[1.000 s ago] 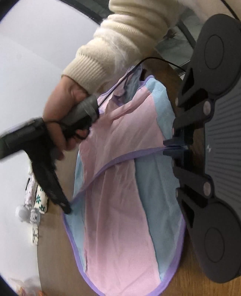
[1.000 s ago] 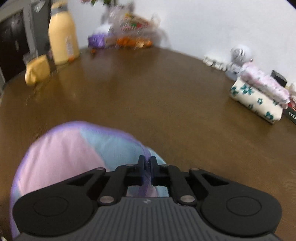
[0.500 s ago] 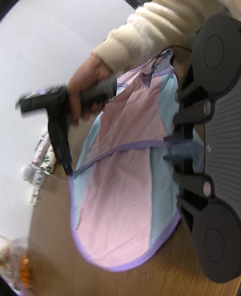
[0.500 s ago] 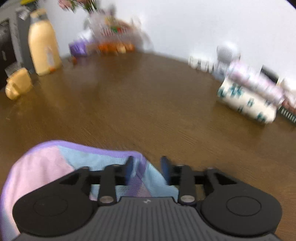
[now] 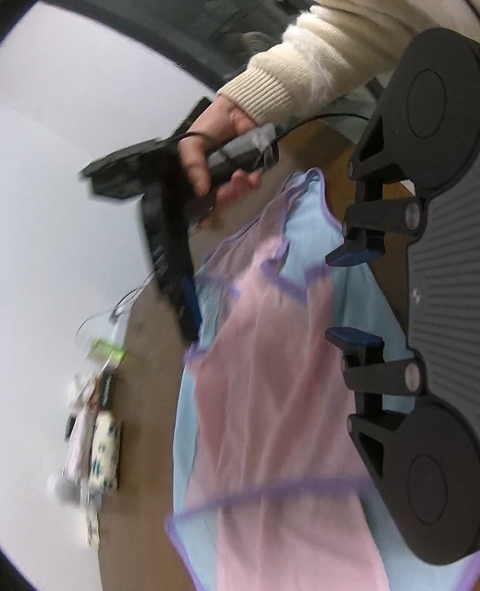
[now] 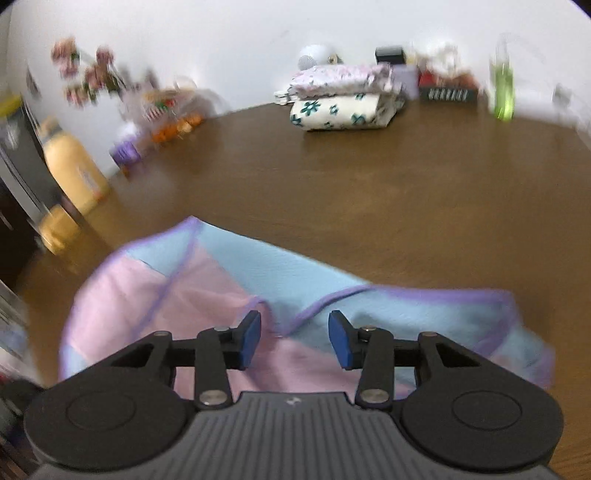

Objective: Fold clothes

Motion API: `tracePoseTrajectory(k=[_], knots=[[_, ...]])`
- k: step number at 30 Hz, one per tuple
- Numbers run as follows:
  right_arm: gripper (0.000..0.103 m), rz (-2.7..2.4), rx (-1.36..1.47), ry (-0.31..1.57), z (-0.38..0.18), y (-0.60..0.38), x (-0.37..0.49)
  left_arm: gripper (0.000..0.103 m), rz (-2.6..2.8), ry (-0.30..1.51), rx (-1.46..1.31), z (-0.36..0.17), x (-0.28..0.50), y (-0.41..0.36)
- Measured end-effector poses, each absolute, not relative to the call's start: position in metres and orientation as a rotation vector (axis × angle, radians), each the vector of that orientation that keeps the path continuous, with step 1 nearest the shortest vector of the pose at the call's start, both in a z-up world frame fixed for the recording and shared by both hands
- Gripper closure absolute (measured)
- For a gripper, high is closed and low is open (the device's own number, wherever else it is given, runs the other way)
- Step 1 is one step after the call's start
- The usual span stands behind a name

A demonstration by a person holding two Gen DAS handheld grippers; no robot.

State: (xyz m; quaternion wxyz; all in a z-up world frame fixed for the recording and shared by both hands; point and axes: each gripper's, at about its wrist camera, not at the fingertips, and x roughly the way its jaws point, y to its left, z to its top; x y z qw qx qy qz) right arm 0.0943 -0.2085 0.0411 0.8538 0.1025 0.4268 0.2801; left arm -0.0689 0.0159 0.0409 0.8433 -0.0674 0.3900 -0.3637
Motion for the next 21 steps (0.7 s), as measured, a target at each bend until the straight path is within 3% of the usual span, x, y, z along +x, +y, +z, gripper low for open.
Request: tracePoseTrajectory(k=[3, 6, 8, 9, 13, 15, 17, 19, 21], knots=[[0.061, 0.641, 0.284, 0.918, 0.030, -0.206, 0.103, 0.061, -0.740, 0.789, -0.036, 0.042, -0.072, -0.017], [0.065, 0.677, 0.303, 0.957, 0.022, -0.201, 0.109, 0.061, -0.661, 0.743, 0.094, 0.039, -0.081, -0.038], [0.099, 0.693, 0.287, 0.943, 0.021, -0.195, 0.107, 0.088, -0.651, 0.766, 0.110, 0.035, -0.082, -0.043], [0.100, 0.686, 0.275, 0.919, 0.024, -0.196, 0.106, 0.097, -0.649, 0.779, 0.112, 0.032, -0.082, -0.044], [0.100, 0.658, 0.220, 0.850, 0.037, -0.202, 0.096, 0.098, -0.677, 0.799, 0.111, 0.031, -0.086, -0.037], [0.092, 0.646, 0.181, 0.829, 0.042, -0.204, 0.090, 0.093, -0.685, 0.806, 0.097, 0.031, -0.086, -0.035], [0.061, 0.633, 0.143, 0.807, 0.048, -0.207, 0.084, 0.083, -0.690, 0.806, 0.084, 0.031, -0.087, -0.033], [0.053, 0.615, 0.115, 0.783, 0.054, -0.213, 0.073, 0.059, -0.701, 0.782, 0.062, 0.038, -0.091, -0.026], [0.052, 0.579, 0.121, 0.750, 0.063, -0.230, 0.046, 0.052, -0.718, 0.752, 0.028, 0.045, -0.094, -0.016]])
